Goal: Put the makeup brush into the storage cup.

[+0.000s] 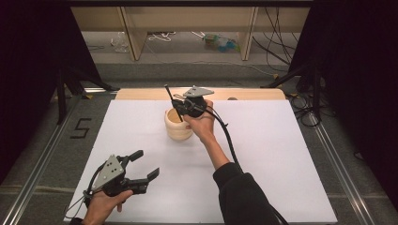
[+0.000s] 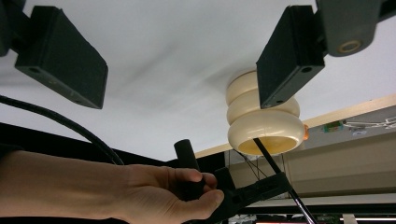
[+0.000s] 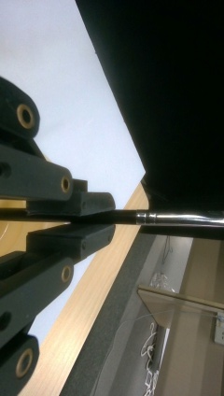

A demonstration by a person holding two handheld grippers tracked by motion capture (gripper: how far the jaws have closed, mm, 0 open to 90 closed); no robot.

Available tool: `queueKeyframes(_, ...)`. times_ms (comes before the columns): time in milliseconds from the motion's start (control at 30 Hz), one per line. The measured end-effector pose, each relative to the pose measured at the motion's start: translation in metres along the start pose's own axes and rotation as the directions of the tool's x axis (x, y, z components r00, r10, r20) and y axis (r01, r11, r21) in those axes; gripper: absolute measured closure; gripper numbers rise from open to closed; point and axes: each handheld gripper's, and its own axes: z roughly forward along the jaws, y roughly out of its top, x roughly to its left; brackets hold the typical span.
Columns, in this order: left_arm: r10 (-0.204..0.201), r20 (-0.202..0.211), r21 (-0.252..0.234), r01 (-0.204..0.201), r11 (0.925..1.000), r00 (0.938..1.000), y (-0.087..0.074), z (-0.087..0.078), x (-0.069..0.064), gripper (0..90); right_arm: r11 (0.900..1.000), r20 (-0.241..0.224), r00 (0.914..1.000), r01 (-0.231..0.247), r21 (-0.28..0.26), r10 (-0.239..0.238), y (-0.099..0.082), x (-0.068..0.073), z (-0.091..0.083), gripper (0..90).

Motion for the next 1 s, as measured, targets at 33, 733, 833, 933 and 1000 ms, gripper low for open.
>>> queueKeyframes(33, -0.001, 0.000, 0.000, 0.001, 1.0000, 1.0000, 0.000, 0.000, 0.000, 16.4, 1.0000, -0.005, 1.0000, -0.003, 0.001, 0.003, -0.001, 0.000, 0.000, 84.0)
queueKeyframes(733, -0.006, 0.000, -0.001, 0.006, 1.0000, 1.0000, -0.001, 0.000, -0.001, 16.4, 0.9999, 0.001, 0.9999, -0.013, 0.010, 0.013, -0.012, 0.000, 0.001, 84.0)
queueKeyframes(833, -0.006, 0.000, 0.001, 0.006, 1.0000, 1.0000, -0.001, 0.000, -0.001, 16.4, 0.9999, 0.004, 0.9999, -0.010, 0.007, 0.010, -0.013, 0.000, 0.001, 83.9)
queueKeyframes(933, -0.016, -0.001, -0.001, 0.016, 0.9999, 0.9999, -0.001, -0.001, -0.001, 16.4, 0.9993, 0.005, 0.9998, -0.019, 0.032, 0.018, -0.015, -0.001, 0.001, 84.0)
queueKeyframes(1000, -0.019, -0.001, -0.002, 0.019, 0.9998, 0.9998, -0.001, -0.001, -0.001, 16.4, 0.9992, 0.003, 0.9998, -0.021, 0.034, 0.021, -0.016, -0.001, 0.001, 83.8)
